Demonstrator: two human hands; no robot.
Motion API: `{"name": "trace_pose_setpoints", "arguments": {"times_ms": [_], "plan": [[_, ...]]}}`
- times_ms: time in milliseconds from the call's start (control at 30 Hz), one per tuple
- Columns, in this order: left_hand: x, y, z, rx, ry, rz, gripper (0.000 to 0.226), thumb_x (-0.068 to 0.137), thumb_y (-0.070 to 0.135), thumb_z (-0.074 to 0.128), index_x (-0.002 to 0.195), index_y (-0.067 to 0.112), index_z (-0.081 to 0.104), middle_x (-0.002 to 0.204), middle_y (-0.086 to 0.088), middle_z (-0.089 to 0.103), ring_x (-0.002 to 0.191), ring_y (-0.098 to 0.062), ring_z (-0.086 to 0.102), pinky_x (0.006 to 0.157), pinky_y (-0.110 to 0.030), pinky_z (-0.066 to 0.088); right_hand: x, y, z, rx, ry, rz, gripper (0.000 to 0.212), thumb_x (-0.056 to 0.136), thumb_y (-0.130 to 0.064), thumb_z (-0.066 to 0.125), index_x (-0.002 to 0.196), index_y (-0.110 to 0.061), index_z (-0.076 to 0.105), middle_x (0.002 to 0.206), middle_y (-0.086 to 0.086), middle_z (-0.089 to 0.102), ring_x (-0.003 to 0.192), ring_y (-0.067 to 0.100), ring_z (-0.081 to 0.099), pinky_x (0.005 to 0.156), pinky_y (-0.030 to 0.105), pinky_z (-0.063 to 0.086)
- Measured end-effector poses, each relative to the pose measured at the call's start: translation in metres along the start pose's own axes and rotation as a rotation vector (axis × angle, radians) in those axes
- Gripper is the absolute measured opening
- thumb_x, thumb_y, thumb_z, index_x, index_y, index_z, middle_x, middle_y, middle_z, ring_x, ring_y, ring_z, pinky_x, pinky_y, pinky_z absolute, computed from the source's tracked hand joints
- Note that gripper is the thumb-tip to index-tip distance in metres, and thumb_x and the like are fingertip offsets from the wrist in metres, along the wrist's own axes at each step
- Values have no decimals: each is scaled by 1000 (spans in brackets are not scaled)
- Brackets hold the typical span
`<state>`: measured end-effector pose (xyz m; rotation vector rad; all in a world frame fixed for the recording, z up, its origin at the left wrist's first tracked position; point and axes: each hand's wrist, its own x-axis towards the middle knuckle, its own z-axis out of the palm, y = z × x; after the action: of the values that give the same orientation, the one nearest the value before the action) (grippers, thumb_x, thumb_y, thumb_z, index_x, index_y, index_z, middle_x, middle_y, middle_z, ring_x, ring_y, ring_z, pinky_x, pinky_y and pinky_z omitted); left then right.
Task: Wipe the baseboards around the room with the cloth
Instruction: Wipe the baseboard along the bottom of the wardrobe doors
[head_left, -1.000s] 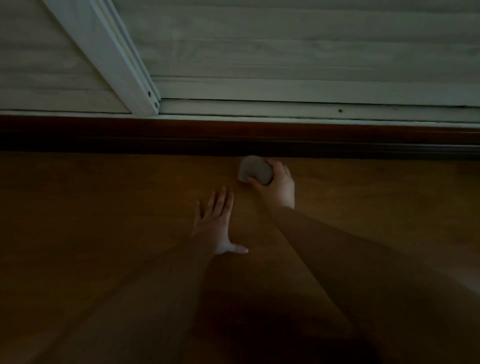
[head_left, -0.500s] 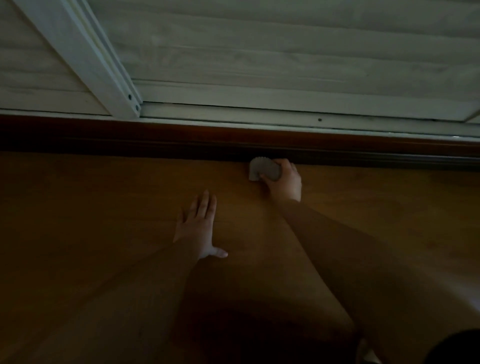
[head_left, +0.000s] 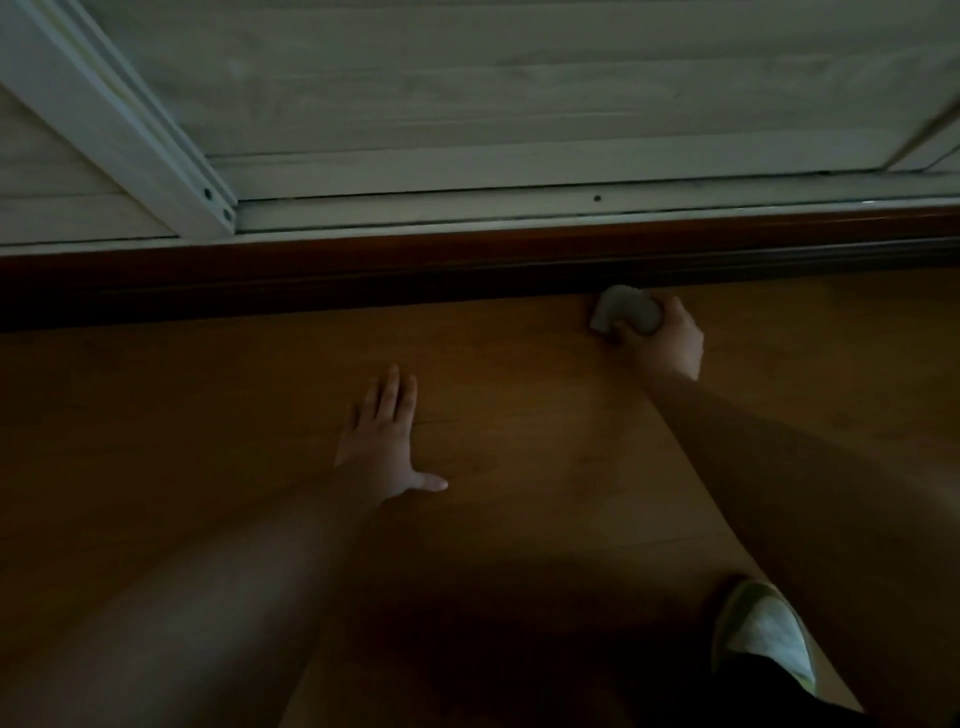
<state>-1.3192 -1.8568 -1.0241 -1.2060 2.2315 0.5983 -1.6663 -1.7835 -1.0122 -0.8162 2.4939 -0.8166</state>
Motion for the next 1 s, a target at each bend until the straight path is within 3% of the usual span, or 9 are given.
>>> {"name": "trace_pose_setpoints", "arguments": {"times_ms": [100,300,500,767,1000], "plan": [[-3,0,-1,10,5,15,145,63,79,70,152,19,-27,156,-5,-38,147,-29,-27,122,-53,0,-19,-13,16,3,-85,-129,51,80,-36,79,121,-15,57,118,7,62,110,22,58,87,29,47],[-3,7,-4,43,-2,20,143,66,75,71,153,13,-25,157,-13,-35,147,-37,-24,120,-53,2,-74,-79,89,130,-238,-329,54,84,-38,74,132,-25,53,125,2,59,111,15,56,89,21,42],[0,5,-1,80,-15,28,140,69,75,69,152,12,-25,156,-17,-35,146,-41,-24,121,-54,-2,-77,-136,109,216,-235,-362,49,88,-30,71,131,-19,51,126,4,56,114,18,55,93,31,49],[2,5,-1,49,-8,21,142,66,73,72,152,15,-25,155,-15,-37,146,-39,-26,120,-53,-4,-36,-86,58,180,-152,-234,46,84,-22,75,126,-21,55,124,2,57,116,18,56,98,37,51],[4,2,2,51,7,29,143,66,74,72,151,16,-27,154,-14,-39,144,-37,-29,118,-51,-5,10,-31,-8,-69,-24,-183,50,83,-16,75,128,-18,55,126,8,55,115,25,55,93,33,45]]}}
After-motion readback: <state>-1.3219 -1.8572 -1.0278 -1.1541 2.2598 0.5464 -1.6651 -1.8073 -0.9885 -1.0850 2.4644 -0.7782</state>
